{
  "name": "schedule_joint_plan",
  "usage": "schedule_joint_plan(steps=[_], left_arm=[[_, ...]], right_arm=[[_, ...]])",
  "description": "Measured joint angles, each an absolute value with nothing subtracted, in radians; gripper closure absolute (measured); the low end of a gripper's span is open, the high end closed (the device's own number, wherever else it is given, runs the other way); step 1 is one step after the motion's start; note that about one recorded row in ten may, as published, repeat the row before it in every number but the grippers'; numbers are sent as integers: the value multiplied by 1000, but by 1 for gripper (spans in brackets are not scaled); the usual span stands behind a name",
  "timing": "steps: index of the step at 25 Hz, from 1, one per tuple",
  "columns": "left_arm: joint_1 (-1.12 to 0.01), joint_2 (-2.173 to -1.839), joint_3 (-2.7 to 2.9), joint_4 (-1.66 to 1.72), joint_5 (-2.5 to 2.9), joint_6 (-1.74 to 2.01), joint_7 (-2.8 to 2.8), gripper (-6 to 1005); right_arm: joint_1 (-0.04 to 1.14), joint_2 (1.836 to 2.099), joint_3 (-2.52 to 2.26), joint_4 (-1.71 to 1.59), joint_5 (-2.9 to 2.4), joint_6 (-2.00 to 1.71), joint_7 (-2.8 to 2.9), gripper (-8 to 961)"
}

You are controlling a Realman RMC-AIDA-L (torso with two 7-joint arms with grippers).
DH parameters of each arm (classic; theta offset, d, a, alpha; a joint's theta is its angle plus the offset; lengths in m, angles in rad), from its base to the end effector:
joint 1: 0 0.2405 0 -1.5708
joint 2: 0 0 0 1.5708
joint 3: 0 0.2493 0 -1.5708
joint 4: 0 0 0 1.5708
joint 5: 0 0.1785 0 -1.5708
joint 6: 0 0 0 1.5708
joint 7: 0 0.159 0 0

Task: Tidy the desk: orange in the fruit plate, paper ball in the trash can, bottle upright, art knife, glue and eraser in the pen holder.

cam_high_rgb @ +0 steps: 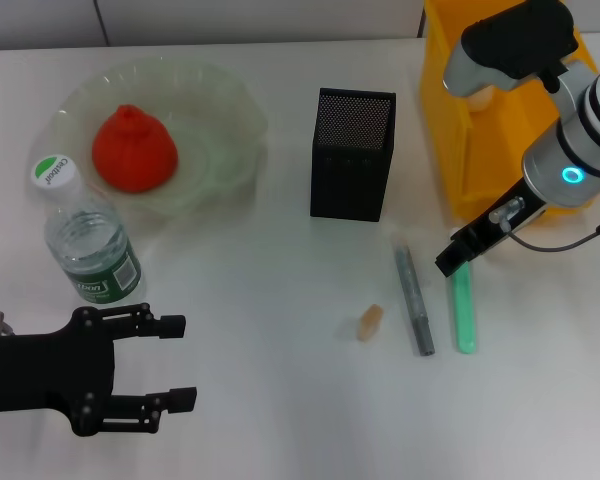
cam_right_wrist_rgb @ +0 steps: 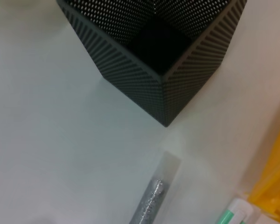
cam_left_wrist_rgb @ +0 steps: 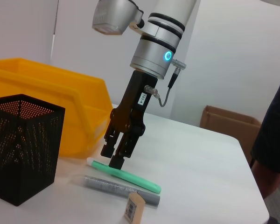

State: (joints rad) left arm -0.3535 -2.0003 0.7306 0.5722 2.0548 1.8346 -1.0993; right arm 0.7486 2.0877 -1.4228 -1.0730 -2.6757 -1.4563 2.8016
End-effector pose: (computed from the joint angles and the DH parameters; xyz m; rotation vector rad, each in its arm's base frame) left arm -0.2743 0.2191 -0.0002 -2.9418 -0.4655 -0.7452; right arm 0.1997 0.3421 -0.0379 -2.4190 1.1908 -0.6014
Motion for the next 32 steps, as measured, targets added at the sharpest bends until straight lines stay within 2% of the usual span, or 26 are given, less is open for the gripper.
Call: schedule_joint_plan(steps=[7, 15, 19, 32], left_arm=[[-349, -2000, 729, 572, 2056, 1823, -1095, 202], [-348, -2000, 724, 572, 2056, 1821, -1095, 203], [-348, -2000, 723, 572, 2056, 1821, -1094, 203], [-347, -2002, 722, 572, 2056, 1821, -1099, 203]], right_arm=[[751, 2089, -1444, -1046, -2677, -1428, 2810, 389], [760, 2089, -1457, -1016, -2677, -1407, 2810, 405], [763, 2089, -1464, -1012, -2677, -1405, 2808, 526], [757, 2088, -1494, -1038, -2673, -1410, 2805, 754]])
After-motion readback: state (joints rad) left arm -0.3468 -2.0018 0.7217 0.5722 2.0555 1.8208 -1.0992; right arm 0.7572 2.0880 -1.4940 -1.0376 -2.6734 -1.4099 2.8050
